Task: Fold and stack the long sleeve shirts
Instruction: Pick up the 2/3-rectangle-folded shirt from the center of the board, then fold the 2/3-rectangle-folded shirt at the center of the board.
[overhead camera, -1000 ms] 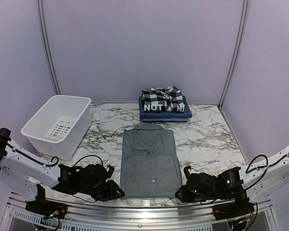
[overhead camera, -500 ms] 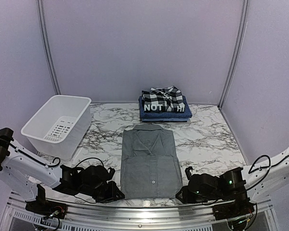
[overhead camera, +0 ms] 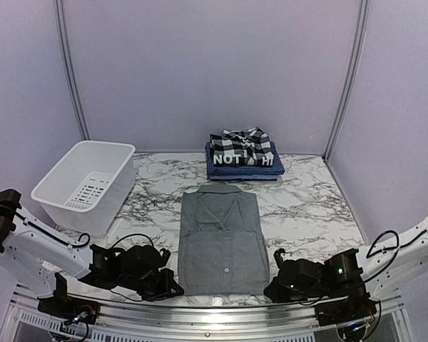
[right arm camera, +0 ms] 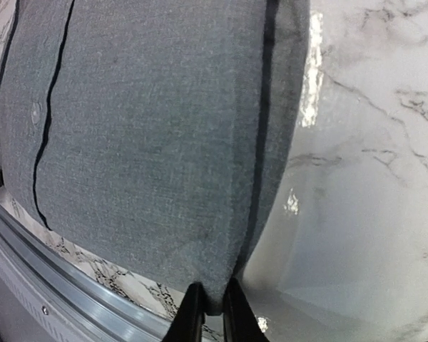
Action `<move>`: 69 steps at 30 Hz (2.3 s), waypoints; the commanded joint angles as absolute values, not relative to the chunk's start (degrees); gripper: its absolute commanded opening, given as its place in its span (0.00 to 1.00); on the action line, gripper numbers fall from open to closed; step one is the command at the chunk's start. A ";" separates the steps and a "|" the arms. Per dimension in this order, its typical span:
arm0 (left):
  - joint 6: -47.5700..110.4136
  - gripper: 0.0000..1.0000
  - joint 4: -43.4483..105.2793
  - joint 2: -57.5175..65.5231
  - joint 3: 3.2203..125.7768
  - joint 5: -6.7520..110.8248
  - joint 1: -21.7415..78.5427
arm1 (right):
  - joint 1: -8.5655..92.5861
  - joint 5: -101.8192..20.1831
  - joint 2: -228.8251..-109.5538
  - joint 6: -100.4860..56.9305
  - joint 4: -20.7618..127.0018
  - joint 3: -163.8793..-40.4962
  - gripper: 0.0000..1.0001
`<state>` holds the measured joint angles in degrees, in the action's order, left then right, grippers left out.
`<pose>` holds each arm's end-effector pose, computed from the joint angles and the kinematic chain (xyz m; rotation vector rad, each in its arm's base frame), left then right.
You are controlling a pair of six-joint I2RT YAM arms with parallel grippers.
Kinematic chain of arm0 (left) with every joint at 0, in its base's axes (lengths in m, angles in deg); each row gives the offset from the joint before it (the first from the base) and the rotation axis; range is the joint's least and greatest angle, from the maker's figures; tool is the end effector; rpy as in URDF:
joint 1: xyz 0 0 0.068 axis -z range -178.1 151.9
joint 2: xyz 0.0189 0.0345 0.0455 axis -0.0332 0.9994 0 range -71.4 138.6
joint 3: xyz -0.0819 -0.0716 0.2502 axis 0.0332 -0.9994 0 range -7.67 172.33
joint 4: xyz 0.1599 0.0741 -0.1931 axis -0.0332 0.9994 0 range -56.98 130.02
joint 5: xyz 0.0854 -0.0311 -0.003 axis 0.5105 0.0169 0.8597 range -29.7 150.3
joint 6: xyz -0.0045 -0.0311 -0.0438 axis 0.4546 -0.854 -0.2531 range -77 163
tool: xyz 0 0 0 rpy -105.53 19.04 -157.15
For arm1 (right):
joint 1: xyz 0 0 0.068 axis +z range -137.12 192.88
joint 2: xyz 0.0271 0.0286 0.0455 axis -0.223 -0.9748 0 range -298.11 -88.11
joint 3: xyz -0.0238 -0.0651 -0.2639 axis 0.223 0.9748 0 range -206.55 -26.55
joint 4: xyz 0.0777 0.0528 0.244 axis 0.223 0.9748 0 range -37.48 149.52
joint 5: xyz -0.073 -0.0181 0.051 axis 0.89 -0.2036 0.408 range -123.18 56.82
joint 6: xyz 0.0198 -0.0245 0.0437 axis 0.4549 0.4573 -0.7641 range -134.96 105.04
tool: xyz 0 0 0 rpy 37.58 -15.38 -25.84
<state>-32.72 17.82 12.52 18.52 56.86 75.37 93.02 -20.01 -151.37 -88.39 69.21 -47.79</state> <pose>0.0702 -0.2445 0.1269 -0.0176 2.7363 -1.1815 0.0388 0.1758 0.1370 -0.0713 2.7203 0.6697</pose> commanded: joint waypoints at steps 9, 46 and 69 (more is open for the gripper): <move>-29.28 0.00 33.82 0.57 23.06 61.88 76.36 | 94.81 -14.50 -149.77 -85.46 86.42 -62.05 0.00; -2.19 0.00 27.20 48.96 65.43 37.76 32.71 | 41.08 -38.15 -205.69 -43.55 57.82 -96.94 0.00; -5.52 0.00 31.03 17.69 41.41 51.48 43.69 | 51.23 -28.89 -172.00 -48.78 65.17 -76.74 0.00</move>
<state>-7.54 25.60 16.63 37.54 48.64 45.54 52.85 -33.34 -170.04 -51.69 61.10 -71.90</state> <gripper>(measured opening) 0.013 0.002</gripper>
